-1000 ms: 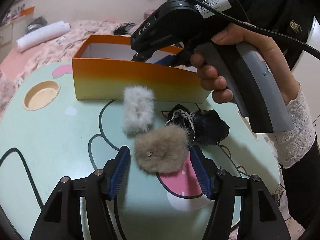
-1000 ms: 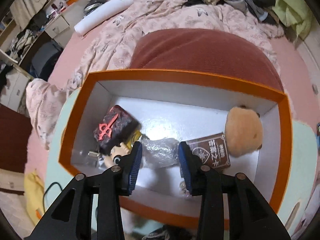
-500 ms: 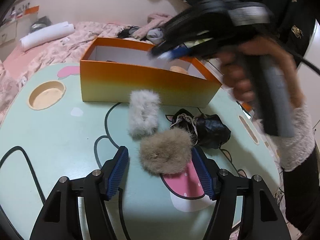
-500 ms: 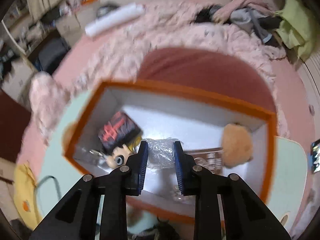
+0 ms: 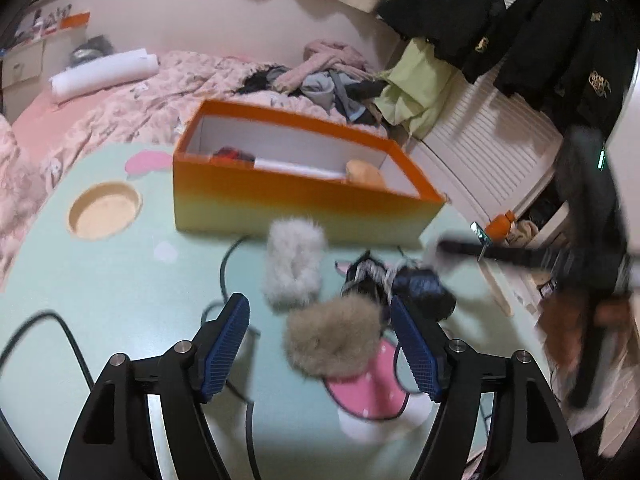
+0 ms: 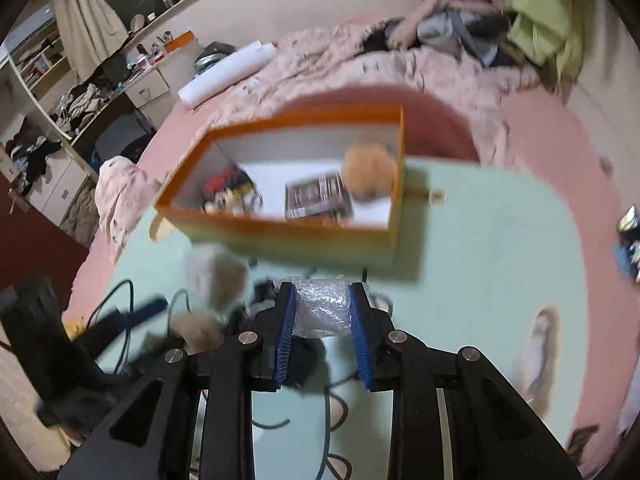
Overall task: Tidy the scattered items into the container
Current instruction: 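Grasp the clear plastic bag inside the box with the right gripper, then lift the brown card box out with the left gripper while the right gripper sets the plastic bag down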
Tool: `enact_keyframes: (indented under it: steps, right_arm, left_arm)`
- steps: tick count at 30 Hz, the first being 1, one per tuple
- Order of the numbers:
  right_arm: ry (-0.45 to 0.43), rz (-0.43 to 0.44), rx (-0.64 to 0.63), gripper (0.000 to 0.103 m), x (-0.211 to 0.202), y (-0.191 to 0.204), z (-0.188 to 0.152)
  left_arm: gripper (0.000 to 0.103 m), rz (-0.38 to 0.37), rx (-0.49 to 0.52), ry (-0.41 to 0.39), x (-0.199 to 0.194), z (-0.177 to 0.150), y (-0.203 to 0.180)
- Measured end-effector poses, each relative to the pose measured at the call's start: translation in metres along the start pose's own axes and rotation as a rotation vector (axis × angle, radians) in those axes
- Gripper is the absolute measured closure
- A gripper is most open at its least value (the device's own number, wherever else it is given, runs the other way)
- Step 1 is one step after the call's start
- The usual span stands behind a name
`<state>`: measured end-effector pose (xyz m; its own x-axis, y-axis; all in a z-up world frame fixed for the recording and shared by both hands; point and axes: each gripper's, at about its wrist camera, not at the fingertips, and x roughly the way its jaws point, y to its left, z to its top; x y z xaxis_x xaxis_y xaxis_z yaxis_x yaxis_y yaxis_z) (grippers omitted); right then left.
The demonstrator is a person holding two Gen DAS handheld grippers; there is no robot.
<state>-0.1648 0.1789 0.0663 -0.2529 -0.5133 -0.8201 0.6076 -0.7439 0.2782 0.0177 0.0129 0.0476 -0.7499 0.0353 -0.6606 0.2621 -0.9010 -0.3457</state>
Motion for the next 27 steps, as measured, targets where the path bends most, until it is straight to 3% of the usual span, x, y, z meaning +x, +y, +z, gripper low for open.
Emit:
enact_keyframes:
  steps: [4, 8, 10, 14, 17, 22, 27]
  right_arm:
    - [0.004, 0.069, 0.058, 0.071, 0.014, -0.011, -0.016]
    - [-0.050, 0.137, 0.147, 0.039, 0.008, -0.020, -0.029]
    - [-0.117, 0.151, 0.210, 0.034, -0.004, -0.027, -0.032]
    - [-0.169, 0.128, 0.238, 0.034, -0.020, -0.034, -0.032]
    - [-0.181, 0.107, 0.226, 0.034, -0.025, -0.032, -0.030]
    - [-0.174, 0.118, 0.216, 0.034, -0.026, -0.032, -0.033]
    - [-0.165, 0.126, 0.216, 0.034, -0.023, -0.032, -0.038]
  left_arm:
    - [0.030, 0.021, 0.044, 0.012, 0.005, 0.037, -0.016]
    - [0.028, 0.047, 0.005, 0.144, 0.036, 0.091, -0.029]
    - [0.028, 0.064, -0.023, 0.220, 0.059, 0.112, -0.033]
    - [0.028, 0.126, -0.089, 0.364, 0.112, 0.133, -0.034]
    - [0.028, 0.166, -0.090, 0.423, 0.141, 0.134, -0.038]
    - [0.039, 0.223, -0.122, 0.483, 0.173, 0.130, -0.038]
    - [0.043, 0.282, -0.089, 0.469, 0.181, 0.126, -0.040]
